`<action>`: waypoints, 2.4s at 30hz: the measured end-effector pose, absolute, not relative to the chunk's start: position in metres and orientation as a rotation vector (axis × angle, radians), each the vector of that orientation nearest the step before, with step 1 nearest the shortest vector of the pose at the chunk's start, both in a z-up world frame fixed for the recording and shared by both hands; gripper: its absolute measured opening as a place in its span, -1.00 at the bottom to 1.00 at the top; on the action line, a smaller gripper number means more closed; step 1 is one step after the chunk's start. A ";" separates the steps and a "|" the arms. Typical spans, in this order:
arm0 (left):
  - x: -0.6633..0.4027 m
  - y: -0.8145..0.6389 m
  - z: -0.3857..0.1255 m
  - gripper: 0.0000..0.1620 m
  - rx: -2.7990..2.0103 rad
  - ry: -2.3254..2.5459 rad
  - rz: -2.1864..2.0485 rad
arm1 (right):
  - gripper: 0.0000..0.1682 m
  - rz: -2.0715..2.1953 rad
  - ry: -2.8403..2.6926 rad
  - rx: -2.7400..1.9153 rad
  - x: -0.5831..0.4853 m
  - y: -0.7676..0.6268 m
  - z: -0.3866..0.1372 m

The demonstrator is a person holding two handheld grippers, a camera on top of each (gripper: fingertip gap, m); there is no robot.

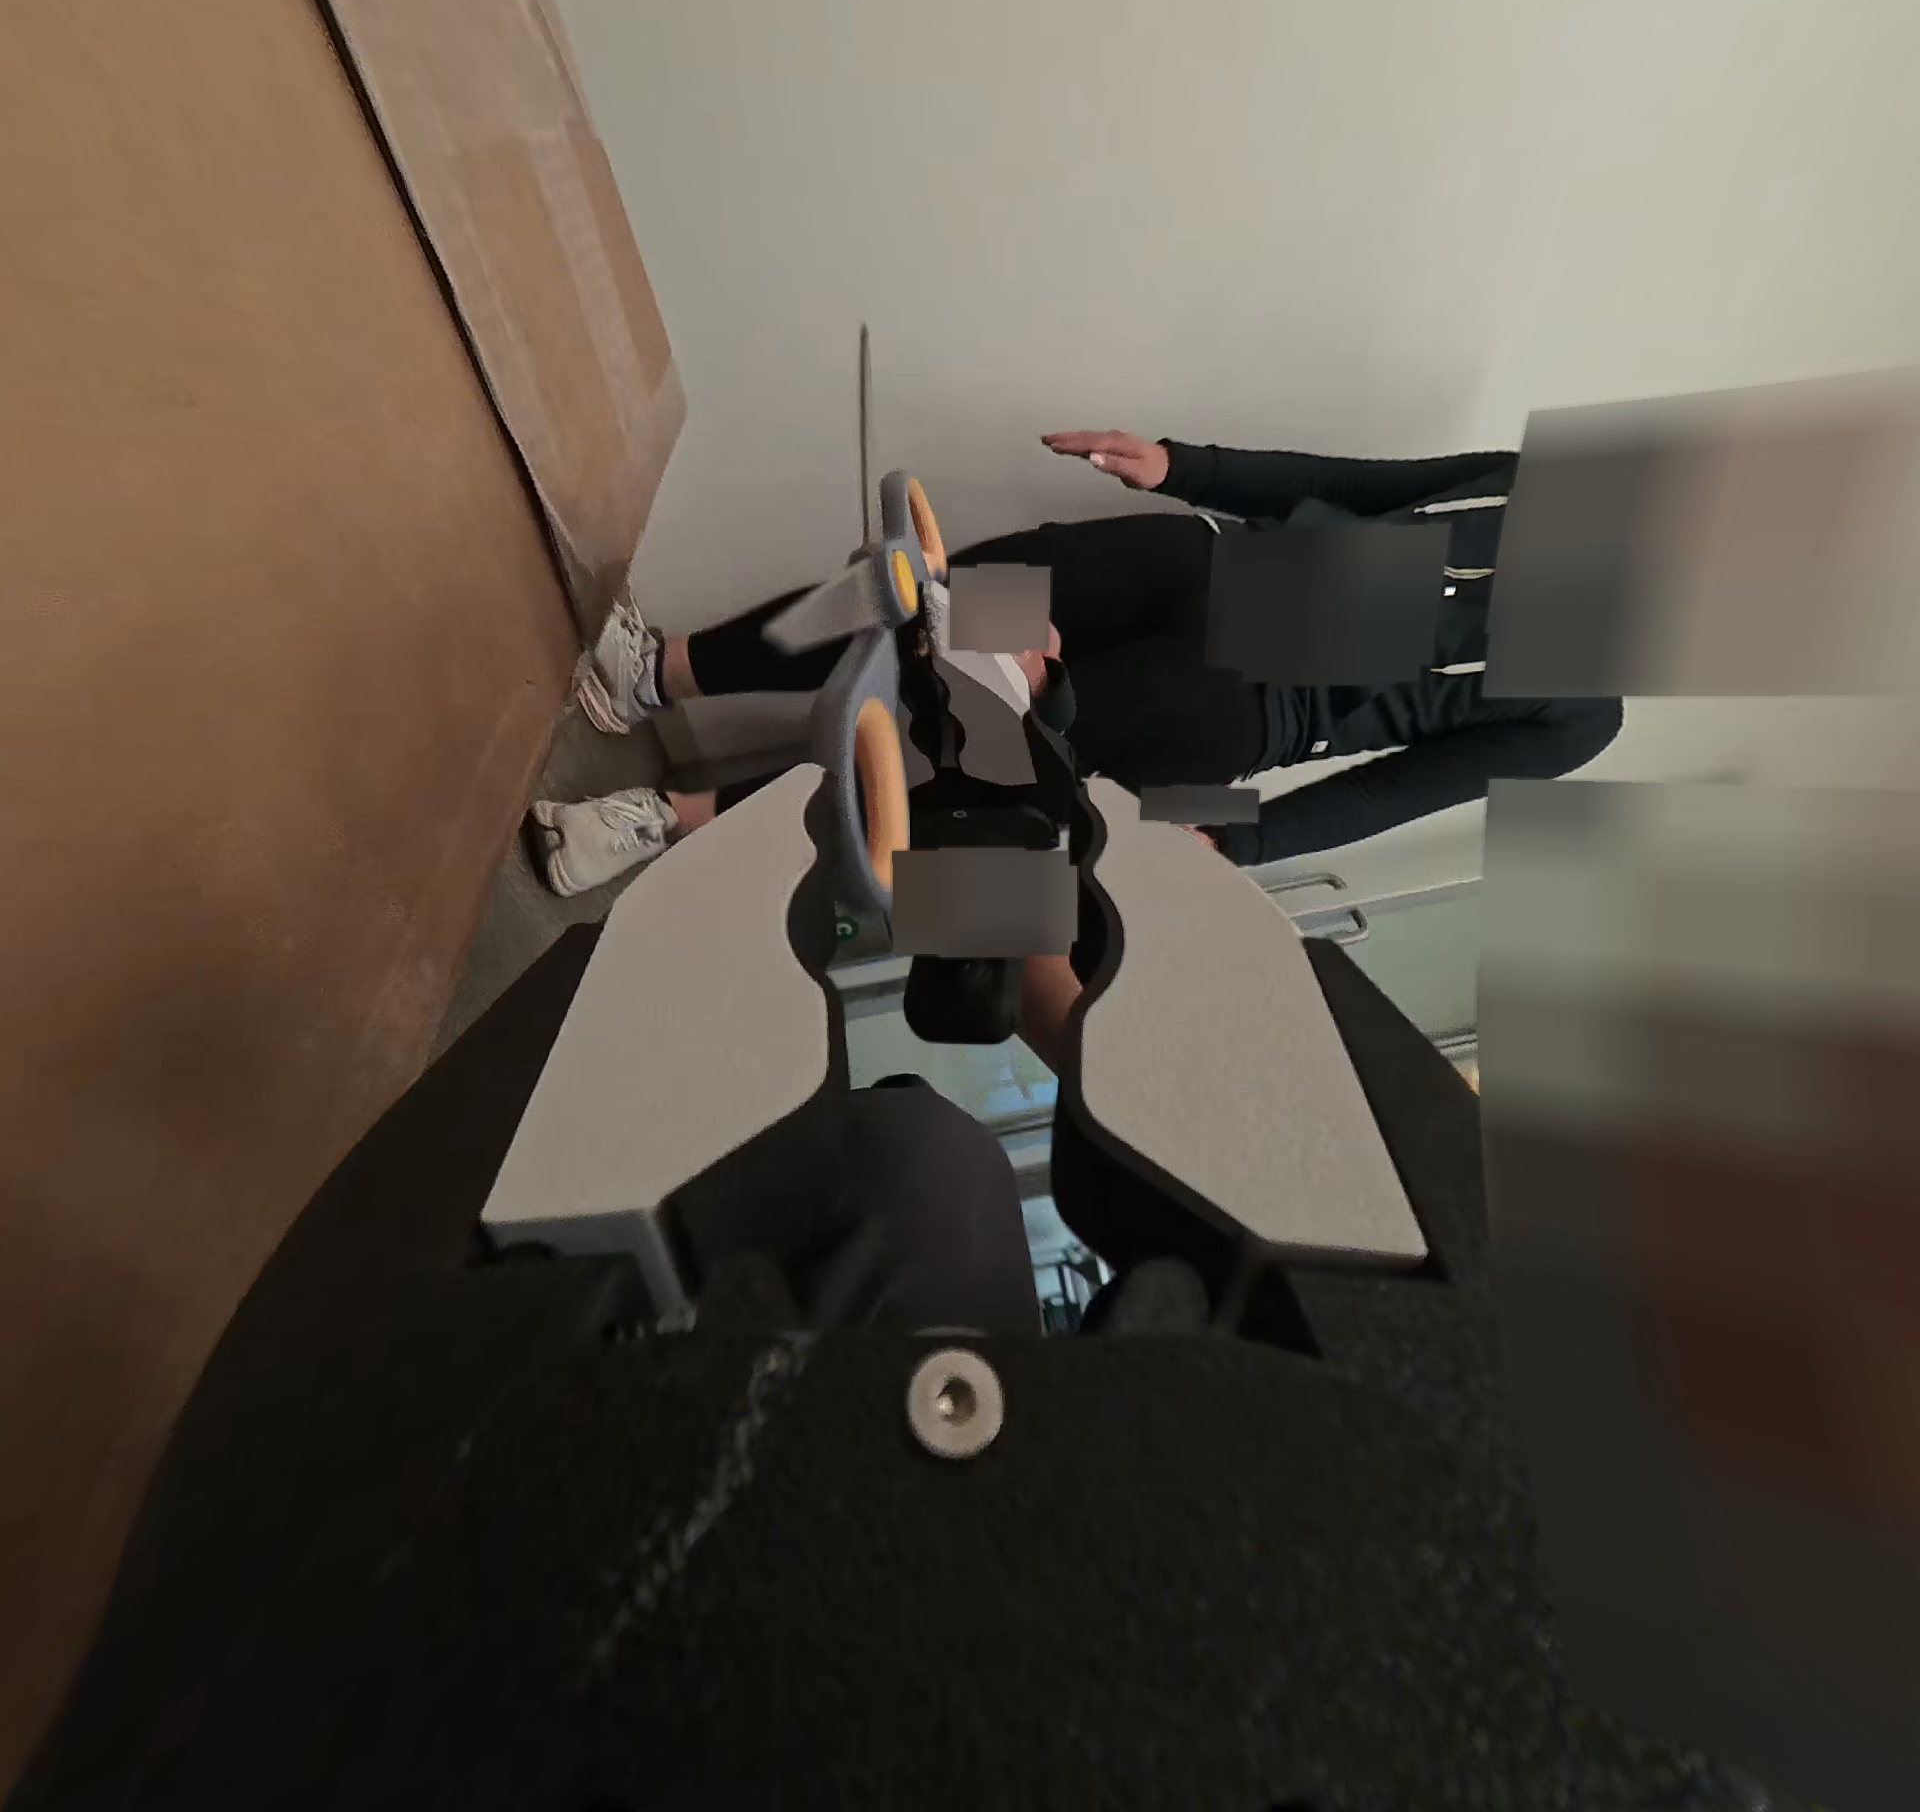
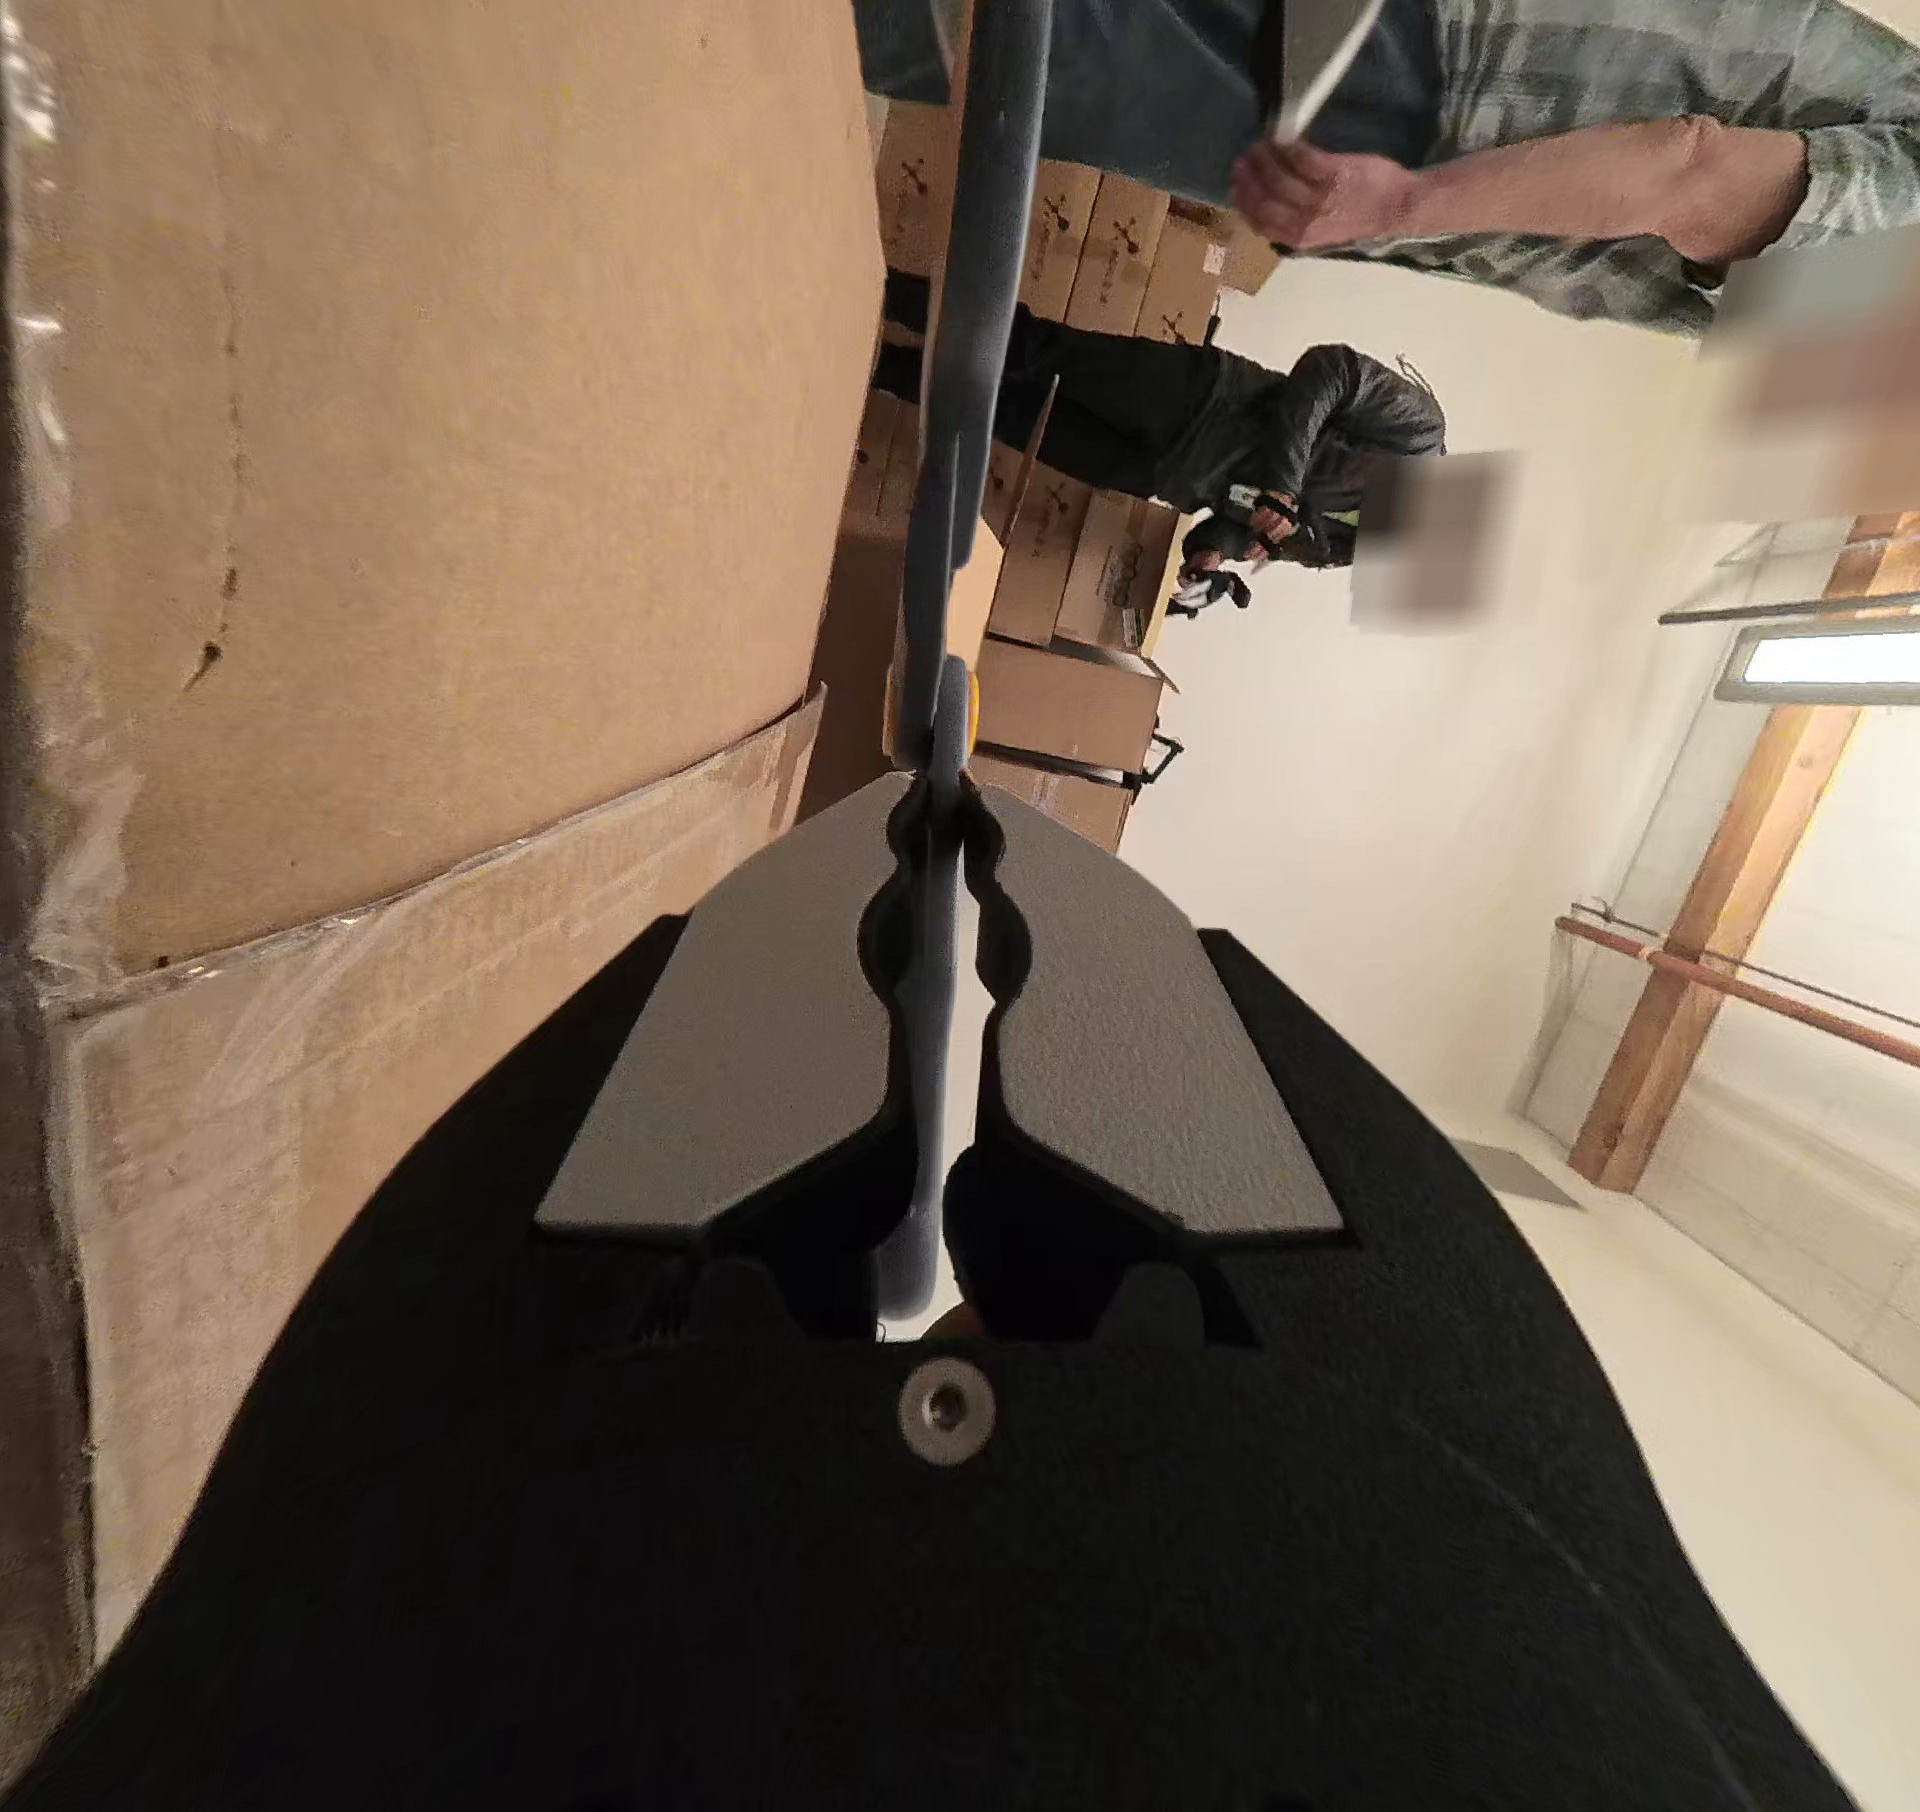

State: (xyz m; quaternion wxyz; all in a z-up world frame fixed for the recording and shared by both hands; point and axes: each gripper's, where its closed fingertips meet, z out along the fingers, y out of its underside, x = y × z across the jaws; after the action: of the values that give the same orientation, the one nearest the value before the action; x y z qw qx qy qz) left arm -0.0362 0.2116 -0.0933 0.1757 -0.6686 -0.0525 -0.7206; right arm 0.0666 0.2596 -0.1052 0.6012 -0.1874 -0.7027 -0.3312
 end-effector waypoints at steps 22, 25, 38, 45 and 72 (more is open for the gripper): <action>-0.017 0.199 -0.087 -0.85 -1.777 -0.243 -1.976 | -0.96 -0.773 -1.477 -0.421 0.027 0.225 -0.084; -0.015 0.201 -0.083 -0.85 -1.735 -0.269 -2.007 | -0.95 -0.742 -1.434 -0.485 0.030 0.226 -0.078; 0.010 0.211 -0.044 -0.85 -1.631 -0.222 -1.945 | -0.39 0.956 -0.668 -1.696 0.069 0.189 -0.045; 0.036 0.175 0.003 -0.85 -1.737 -0.147 -1.958 | -0.31 1.585 0.206 -1.698 0.078 0.197 0.003; 0.086 0.284 -0.158 -0.72 -2.469 -0.325 -1.678 | -0.83 1.339 1.191 -1.328 0.204 0.161 -0.144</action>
State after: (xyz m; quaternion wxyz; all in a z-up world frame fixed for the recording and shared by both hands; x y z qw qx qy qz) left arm 0.0858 0.2843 -0.1581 0.0692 -0.8202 -0.1080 -0.5576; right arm 0.2044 0.1606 -0.1437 -0.4401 0.5345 -0.4794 -0.5393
